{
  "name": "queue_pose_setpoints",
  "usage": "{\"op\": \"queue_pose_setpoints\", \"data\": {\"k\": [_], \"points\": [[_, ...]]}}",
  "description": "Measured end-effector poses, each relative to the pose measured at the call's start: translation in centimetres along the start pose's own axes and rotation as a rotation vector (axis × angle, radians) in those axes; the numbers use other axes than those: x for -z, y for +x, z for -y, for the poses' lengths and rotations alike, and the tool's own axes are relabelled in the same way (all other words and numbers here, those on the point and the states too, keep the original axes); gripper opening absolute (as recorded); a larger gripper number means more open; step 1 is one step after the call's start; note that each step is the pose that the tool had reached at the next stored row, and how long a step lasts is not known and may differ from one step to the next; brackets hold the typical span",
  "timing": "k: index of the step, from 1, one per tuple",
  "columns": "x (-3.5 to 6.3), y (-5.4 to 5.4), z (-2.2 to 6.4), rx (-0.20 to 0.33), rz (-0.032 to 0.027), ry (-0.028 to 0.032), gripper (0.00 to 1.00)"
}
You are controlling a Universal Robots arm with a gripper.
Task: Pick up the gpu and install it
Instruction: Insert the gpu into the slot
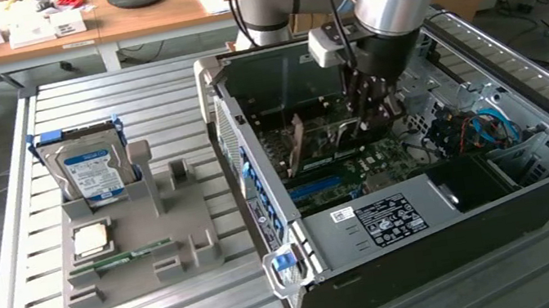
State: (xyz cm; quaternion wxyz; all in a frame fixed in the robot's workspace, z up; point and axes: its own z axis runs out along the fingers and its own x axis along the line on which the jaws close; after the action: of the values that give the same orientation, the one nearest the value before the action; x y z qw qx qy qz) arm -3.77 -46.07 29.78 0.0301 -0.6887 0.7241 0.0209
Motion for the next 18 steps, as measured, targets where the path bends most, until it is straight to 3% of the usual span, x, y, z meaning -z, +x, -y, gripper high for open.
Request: {"op": "queue_pose_setpoints", "data": {"k": [18], "points": [[-0.43,0.33,-0.77,0.000,-0.0001,0.0000,0.27]]}}
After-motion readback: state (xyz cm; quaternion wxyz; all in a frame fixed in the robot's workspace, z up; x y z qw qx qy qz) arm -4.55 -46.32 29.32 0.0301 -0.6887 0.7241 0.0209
